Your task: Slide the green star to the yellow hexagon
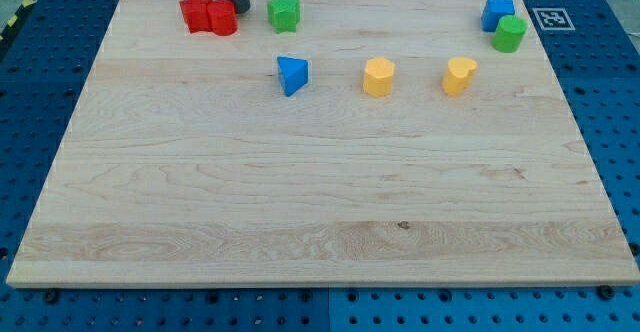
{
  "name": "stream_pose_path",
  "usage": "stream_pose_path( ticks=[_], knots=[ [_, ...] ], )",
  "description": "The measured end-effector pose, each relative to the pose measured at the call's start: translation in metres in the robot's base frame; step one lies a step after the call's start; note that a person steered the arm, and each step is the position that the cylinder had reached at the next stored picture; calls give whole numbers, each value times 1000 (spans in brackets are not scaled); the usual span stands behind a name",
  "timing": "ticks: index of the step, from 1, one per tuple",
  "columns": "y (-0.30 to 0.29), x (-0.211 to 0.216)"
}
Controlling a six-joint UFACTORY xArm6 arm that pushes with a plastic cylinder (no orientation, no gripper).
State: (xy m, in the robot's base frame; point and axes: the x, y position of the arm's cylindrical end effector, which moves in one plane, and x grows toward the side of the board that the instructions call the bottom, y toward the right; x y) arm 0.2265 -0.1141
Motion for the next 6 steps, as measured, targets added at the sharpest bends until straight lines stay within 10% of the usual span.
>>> stream_pose_path(
  ticks=[6],
  knots=[
    [81,86]
  ],
)
